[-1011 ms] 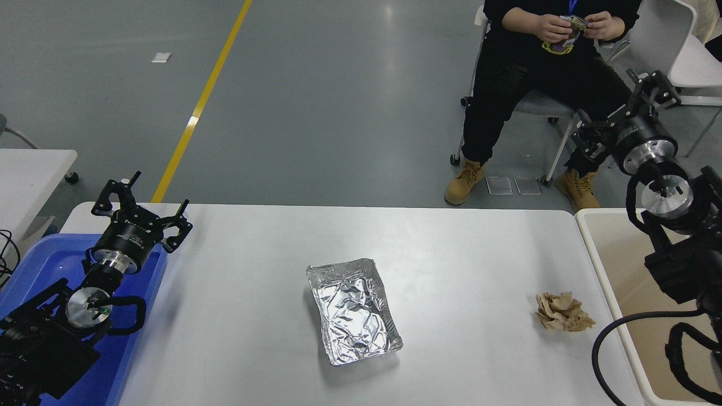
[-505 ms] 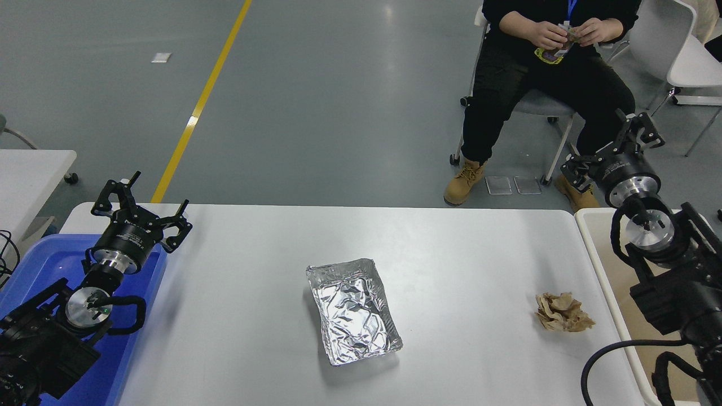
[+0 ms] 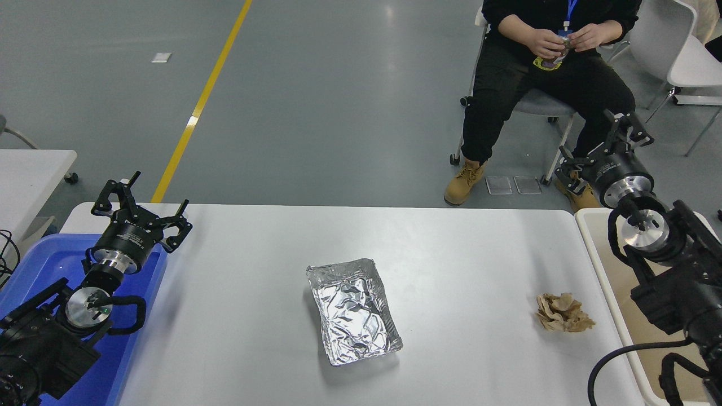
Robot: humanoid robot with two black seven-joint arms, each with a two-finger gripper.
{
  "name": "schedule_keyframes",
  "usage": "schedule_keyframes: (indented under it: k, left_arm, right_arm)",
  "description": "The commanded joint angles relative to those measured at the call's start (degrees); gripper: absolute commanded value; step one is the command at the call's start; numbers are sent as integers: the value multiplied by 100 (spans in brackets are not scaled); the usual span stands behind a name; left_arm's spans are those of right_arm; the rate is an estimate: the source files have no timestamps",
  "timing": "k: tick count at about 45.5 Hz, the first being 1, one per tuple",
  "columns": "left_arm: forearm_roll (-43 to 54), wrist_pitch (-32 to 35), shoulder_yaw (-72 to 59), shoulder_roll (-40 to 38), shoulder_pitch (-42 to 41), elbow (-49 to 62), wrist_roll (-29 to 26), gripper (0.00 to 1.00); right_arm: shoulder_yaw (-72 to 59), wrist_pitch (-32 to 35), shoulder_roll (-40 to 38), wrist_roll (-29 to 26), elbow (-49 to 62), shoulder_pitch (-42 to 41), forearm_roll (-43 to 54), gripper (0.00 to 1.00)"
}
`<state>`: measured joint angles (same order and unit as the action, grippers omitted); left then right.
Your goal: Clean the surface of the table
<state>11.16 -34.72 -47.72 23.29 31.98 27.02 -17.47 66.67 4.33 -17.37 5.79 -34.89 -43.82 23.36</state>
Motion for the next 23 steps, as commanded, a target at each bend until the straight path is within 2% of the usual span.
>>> schedule_keyframes:
  k: [1,11,23]
  left_arm:
    - [0,0,0,0,1,5,-2,100]
    - [0,0,0,0,1,-3,-2,100]
    - [0,0,0,0,1,-3,-2,100]
  right_arm:
    - [-1481,138,-460,1,26,-425,10,98]
    - [-2676,471,-531,1,17,-768,19,98]
    - [-4926,1034,-838,1,-36,-1901,72,98]
